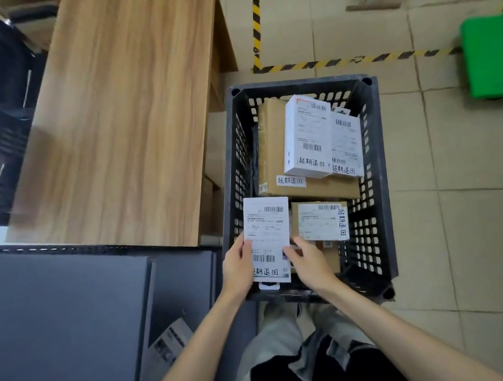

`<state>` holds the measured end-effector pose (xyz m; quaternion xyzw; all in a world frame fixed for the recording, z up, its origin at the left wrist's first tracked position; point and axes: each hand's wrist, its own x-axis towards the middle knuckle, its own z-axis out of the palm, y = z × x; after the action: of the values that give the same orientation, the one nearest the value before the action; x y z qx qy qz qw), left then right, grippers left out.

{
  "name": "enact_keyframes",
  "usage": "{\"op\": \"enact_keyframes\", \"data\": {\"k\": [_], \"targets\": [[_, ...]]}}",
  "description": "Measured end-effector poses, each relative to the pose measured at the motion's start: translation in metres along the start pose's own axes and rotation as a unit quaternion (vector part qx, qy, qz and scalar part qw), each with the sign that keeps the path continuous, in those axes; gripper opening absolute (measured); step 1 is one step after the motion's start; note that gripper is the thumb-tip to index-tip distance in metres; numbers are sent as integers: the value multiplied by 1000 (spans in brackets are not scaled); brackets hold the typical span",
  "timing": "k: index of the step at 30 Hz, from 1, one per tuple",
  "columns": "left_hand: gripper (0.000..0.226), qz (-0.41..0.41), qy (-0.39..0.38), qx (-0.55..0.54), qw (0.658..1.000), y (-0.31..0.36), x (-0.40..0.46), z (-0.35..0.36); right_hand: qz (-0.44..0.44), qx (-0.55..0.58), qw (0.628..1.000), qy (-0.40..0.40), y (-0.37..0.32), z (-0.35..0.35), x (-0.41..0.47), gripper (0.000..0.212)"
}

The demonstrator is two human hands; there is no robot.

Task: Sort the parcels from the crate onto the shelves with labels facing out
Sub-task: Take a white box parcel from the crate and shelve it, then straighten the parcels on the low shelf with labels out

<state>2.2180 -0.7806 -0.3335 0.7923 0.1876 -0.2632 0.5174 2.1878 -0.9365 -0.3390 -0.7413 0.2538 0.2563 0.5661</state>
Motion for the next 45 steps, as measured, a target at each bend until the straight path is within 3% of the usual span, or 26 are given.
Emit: {"op": "enact_keyframes", "data": {"k": [4,9,13,17,20,24,28,36,40,45], "targets": [[33,-11,-18,51,998,-5,5,4,7,-41,999,-6,7,4,7,28],[30,-38,-41,33,998,-20,17,6,39,-44,998,-10,4,7,12,35],[28,-29,-50,54,997,-17,20,5,41,-68,997,2,1,4,10,28],[26,15,-48,88,995,14,20,-2,-1,-119,993,22,-19,-9,13,27],[38,47,-37,160,985,51,14,-15,-77,-199,977,-2,-60,-22,11,33],[42,138,23,304,943,110,-5,-44,-213,-326,921,-2,-136,-36,6,30],[42,155,133,386,899,150,-37,-87,-331,-427,841,-34,-207,-38,-6,30],[46,86,302,406,858,141,-146,-173,-498,-498,705,-80,-286,15,-63,35],[44,11,396,387,832,102,-221,-204,-597,-511,610,-101,-295,75,-113,37],[44,-89,495,326,801,35,-332,-227,-676,-499,509,-186,-276,165,-206,33]]}}
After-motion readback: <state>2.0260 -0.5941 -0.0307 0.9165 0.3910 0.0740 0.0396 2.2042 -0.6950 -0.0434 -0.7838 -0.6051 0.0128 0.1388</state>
